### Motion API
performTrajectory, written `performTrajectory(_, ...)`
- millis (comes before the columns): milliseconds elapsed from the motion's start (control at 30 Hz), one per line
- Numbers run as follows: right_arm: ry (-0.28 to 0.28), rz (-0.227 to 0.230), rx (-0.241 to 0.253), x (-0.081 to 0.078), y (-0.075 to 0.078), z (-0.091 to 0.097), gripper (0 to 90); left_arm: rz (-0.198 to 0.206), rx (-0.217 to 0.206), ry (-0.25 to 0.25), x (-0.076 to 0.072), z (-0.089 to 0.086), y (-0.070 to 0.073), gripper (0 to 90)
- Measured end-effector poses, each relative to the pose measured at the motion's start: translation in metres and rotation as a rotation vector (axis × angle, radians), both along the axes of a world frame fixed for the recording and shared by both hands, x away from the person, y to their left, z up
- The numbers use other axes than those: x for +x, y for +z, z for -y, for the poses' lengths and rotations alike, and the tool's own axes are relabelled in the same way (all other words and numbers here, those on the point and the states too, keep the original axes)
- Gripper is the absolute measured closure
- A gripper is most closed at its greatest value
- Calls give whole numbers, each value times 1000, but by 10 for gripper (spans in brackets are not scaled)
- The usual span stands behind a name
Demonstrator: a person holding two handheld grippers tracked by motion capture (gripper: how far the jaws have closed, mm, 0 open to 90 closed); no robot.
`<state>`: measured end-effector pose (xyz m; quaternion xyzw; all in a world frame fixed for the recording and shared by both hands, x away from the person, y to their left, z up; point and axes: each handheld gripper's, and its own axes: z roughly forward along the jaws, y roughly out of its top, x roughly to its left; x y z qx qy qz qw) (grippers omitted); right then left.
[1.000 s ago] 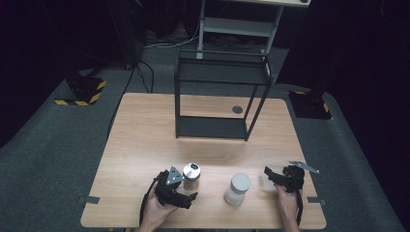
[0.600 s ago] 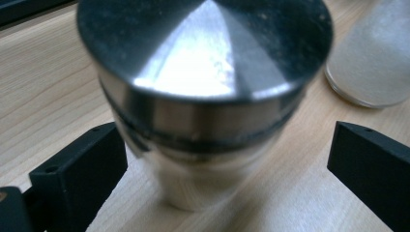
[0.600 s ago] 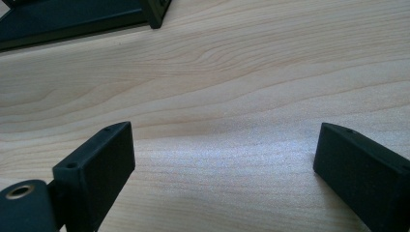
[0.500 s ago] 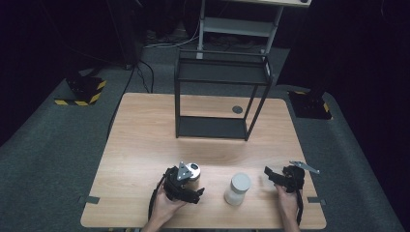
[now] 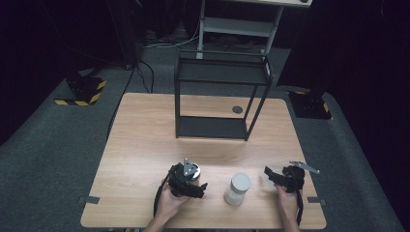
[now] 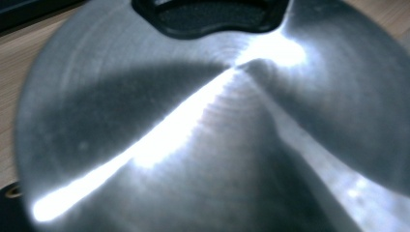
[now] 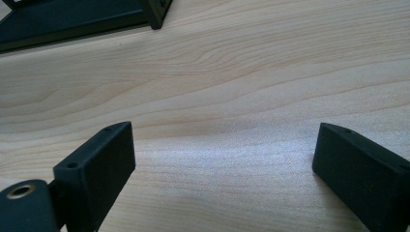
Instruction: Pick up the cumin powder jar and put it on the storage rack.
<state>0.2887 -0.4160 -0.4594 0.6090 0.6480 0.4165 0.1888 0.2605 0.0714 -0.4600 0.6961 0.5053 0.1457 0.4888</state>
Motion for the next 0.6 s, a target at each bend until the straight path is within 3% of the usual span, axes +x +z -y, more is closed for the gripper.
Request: performTrajectory(600, -4, 0, 0, 0, 0, -1, 75, 23, 30, 53, -1, 11, -3, 265)
